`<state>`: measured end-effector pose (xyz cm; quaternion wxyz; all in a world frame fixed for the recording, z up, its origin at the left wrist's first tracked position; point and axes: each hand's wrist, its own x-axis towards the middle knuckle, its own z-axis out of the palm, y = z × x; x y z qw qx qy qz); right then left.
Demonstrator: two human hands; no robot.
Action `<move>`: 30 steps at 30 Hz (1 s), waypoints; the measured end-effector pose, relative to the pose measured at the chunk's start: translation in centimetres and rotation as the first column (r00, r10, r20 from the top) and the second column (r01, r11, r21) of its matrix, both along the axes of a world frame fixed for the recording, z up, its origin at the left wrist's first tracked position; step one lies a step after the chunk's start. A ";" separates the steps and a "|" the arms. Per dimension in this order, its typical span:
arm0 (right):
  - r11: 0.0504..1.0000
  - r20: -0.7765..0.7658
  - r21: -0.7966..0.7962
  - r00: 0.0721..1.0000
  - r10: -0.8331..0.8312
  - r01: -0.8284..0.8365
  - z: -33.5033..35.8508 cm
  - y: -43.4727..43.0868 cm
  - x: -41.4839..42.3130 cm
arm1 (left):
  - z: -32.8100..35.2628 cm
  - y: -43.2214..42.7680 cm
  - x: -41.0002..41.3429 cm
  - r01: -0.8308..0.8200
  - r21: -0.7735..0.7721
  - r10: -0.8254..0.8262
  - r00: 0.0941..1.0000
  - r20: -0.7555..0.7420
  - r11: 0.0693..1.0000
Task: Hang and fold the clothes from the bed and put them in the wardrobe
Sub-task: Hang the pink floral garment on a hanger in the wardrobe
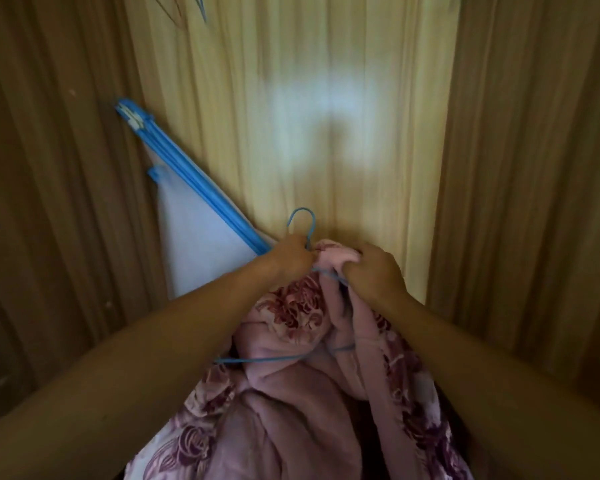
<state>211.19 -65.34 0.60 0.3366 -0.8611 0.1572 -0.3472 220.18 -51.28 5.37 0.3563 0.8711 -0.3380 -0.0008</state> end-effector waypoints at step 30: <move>0.859 -0.376 -0.418 0.917 0.133 -0.296 -1.3 -2.7 0.1 | -3.8 17.6 5.1 -0.160 0.763 0.151 0.985 0.082 0.627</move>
